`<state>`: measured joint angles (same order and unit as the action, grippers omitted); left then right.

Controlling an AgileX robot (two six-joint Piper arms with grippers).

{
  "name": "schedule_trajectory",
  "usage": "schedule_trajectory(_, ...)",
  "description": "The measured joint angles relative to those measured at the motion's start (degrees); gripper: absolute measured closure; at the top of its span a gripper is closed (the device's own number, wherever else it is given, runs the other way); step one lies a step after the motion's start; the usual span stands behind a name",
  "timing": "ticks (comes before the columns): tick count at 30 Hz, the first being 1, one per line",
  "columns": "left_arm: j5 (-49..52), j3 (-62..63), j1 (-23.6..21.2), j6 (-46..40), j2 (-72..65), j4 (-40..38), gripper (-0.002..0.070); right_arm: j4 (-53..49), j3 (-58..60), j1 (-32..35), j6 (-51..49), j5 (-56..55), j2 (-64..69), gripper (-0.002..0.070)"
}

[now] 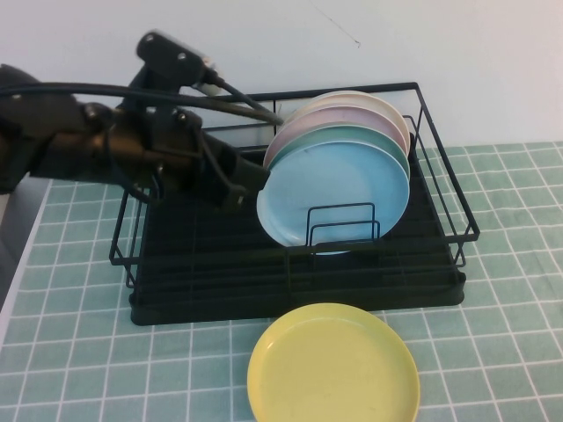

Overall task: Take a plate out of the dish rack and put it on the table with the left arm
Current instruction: Grasp the plate from the shelf

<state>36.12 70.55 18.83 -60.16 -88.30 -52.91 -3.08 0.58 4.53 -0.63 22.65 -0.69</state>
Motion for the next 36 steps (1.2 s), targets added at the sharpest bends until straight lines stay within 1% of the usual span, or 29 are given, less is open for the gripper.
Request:
schedule_trajectory(6, -0.09, 3.97, 0.00, -7.95, -5.43, 0.00, 0.0290, 0.00, 0.00, 0.00, 0.00, 0.00, 0.00, 0.0678)
schedule_trajectory(14, -3.26, 6.19, 0.00, -10.61, -10.31, -1.15, 0.0284, 0.00, 0.00, 0.00, 0.00, 0.00, 0.00, 0.0678)
schedule_trajectory(20, -5.59, 6.45, 0.00, -13.62, -12.69, -4.27, 0.0281, 0.00, 0.00, 0.00, 0.00, 0.00, 0.00, 0.0678)
schedule_trajectory(29, -6.76, 6.49, 0.00, -17.42, -16.30, -11.10, 0.0281, 0.00, 0.00, 0.00, 0.00, 0.00, 0.00, 0.0678)
schedule_trajectory(32, -7.15, 6.49, 0.00, -18.94, -17.33, -14.45, 0.0281, 0.00, 0.00, 0.00, 0.00, 0.00, 0.00, 0.0678)
schedule_trajectory(36, -7.37, 6.49, 0.00, -22.30, -18.89, -20.78, 0.0281, 0.00, 0.00, 0.00, 0.00, 0.00, 0.00, 0.0678)
